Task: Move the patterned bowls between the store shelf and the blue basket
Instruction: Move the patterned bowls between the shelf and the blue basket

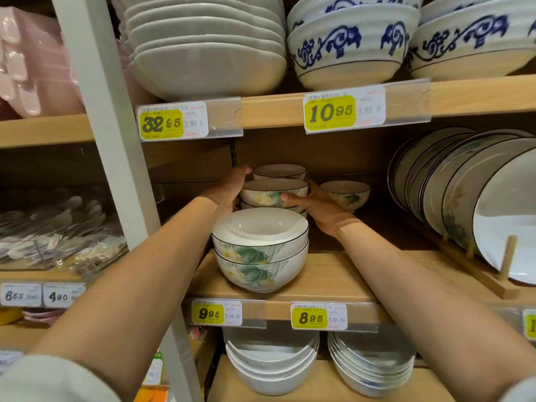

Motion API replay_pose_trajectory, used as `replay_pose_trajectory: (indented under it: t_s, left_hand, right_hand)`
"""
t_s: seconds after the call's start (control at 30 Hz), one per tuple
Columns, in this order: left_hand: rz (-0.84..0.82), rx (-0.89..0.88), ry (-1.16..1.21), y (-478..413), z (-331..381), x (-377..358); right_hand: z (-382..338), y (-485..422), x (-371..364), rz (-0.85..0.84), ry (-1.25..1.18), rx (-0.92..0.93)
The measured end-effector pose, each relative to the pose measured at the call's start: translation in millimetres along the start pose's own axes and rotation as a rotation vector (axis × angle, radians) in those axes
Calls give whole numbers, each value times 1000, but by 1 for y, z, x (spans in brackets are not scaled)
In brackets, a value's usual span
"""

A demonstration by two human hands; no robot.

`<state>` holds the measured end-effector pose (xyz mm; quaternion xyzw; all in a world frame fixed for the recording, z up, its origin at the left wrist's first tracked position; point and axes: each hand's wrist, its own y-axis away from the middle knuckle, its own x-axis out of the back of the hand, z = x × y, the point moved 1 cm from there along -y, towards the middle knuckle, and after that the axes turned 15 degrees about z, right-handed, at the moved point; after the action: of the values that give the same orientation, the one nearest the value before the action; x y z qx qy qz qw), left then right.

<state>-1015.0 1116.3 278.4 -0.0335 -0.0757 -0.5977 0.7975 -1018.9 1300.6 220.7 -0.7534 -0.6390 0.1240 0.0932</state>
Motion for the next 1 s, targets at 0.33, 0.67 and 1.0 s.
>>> replay_pose_trajectory:
  t_s: [0.33, 0.67, 1.0]
  left_hand:
    - [-21, -7, -101, 10, 4, 6]
    - [211, -456, -240, 105, -33, 41]
    - [468, -390, 37, 121, -70, 33]
  right_hand:
    - [-7, 7, 1, -65, 56, -29]
    - [-24, 124, -5, 182, -136, -145]
    - [-19, 141, -41, 369, -62, -40]
